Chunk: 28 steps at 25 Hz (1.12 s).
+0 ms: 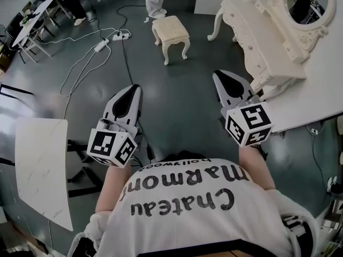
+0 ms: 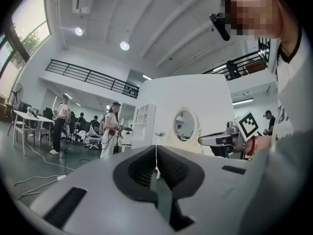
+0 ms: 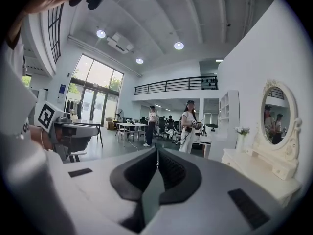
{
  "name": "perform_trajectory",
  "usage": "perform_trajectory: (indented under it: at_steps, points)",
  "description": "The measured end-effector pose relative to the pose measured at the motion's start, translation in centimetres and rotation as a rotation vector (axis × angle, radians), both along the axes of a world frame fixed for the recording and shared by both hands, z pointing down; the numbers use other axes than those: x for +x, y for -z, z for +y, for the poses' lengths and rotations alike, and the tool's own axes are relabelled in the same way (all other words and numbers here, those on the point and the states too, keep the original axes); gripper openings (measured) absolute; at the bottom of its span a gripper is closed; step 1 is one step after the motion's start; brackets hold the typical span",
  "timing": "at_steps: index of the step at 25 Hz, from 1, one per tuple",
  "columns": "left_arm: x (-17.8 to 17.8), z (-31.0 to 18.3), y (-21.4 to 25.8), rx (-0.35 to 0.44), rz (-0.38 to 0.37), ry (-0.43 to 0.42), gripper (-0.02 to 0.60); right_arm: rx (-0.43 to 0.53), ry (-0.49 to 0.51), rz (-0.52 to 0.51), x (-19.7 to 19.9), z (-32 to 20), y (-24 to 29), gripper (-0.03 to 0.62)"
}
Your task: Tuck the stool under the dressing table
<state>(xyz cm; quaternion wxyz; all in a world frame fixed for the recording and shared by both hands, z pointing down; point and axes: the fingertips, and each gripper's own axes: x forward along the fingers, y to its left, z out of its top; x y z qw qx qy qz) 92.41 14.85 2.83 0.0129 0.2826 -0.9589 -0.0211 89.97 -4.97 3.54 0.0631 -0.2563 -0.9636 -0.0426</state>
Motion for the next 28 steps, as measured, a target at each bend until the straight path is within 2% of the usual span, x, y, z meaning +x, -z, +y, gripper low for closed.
perform_trajectory:
  at_steps: [6,13,18,28]
  points:
    - [-1.2,0.7,-0.5,-0.002,0.014,-0.057,0.025,0.005,-0.010,-0.017,-1.2,1.6,-0.3,0.028]
    - [-5.4,3.2,-1.9,0.023,0.044,-0.004,0.023,-0.004,0.014,0.005,-6.1,3.2,-1.7,0.026]
    - [-11.4,3.6,-2.4,0.034,0.060,0.039,0.023,-0.009,0.048,0.014,-12.9,3.6,-2.7,0.028]
    - [-26.6,1.6,-1.9,0.043,0.033,0.098,0.023,0.006,0.135,0.023,-29.8,1.8,-2.9,0.028]
